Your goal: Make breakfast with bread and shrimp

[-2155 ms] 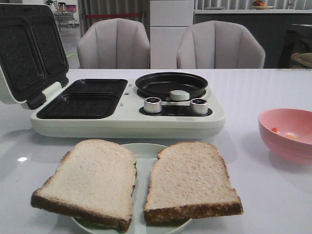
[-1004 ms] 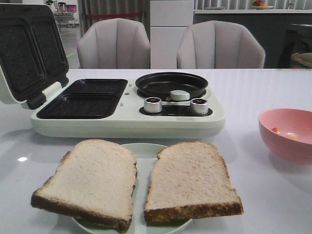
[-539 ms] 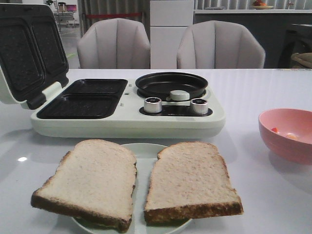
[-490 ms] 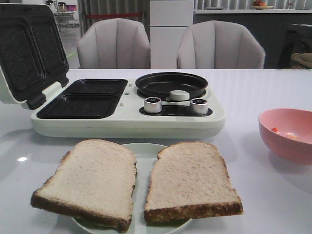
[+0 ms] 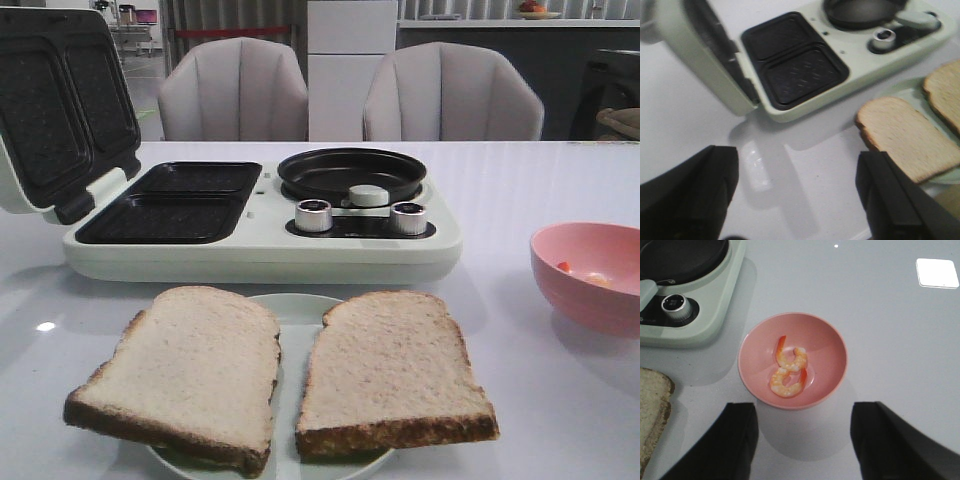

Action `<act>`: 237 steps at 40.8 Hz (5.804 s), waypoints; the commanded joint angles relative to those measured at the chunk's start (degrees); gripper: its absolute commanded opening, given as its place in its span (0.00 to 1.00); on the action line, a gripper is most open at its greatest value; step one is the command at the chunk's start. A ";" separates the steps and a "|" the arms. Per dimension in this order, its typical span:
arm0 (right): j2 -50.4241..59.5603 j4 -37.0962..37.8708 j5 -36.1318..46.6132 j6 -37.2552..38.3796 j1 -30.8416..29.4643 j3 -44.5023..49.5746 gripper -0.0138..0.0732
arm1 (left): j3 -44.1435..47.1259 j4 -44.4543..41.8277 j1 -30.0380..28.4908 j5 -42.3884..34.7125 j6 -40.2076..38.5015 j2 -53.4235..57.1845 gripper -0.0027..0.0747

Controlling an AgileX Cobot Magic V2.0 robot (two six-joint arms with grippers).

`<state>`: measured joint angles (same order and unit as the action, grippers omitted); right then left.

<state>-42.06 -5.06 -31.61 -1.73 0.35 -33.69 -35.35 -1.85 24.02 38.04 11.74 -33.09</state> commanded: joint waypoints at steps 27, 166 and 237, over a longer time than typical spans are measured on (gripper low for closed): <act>0.02 0.51 4.33 -0.46 -0.31 -1.84 0.75 | 7.76 -55.47 43.64 -2.75 -25.59 -27.18 0.74; 0.02 0.51 4.28 -0.46 -0.31 -1.84 0.75 | -43.32 -104.65 -6.40 -27.64 -46.62 -75.71 0.16; 0.02 0.51 4.26 -0.46 -0.31 -1.84 0.75 | -7.19 -104.65 5.42 -38.04 -71.31 -30.88 0.60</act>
<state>-42.06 -5.06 -31.61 -1.73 0.35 -33.69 -42.66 -105.87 27.89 -2.52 -58.24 -67.96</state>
